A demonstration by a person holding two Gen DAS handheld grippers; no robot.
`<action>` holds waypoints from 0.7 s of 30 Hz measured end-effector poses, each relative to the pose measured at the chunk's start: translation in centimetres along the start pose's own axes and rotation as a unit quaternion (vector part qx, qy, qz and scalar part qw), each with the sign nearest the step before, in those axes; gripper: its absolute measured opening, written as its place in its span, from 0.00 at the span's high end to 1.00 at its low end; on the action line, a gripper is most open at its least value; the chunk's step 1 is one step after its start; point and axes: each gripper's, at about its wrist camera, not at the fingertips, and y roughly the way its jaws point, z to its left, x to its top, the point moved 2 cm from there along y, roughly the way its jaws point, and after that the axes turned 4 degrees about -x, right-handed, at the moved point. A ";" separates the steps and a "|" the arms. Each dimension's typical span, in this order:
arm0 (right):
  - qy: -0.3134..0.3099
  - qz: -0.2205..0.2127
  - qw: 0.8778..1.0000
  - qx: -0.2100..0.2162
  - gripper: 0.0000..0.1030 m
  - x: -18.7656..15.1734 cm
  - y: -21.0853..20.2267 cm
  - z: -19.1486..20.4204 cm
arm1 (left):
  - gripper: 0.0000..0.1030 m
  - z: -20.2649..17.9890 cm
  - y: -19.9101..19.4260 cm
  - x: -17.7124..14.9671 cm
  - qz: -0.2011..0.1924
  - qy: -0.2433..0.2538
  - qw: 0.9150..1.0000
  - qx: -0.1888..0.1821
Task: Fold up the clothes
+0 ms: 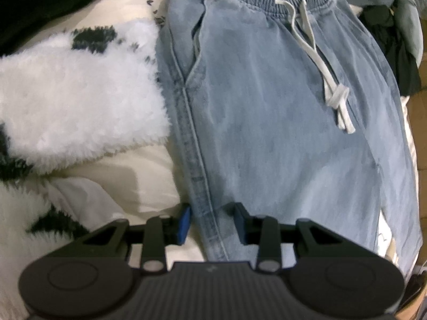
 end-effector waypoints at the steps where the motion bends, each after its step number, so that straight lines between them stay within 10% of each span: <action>1: 0.001 -0.002 1.000 -0.002 0.56 0.1 -0.3 -0.5 | 0.64 0.2 -0.1 0.0 -0.001 -0.006 1.000 -0.003; 15: 0.021 0.026 0.999 0.014 0.57 -0.9 1.3 -0.2 | 0.73 2.9 -2.0 0.8 -0.017 -0.058 0.997 -0.056; 21: 0.073 0.024 0.997 0.028 0.94 -0.7 0.7 -2.2 | 0.76 3.6 -2.7 0.9 -0.021 -0.059 0.995 -0.077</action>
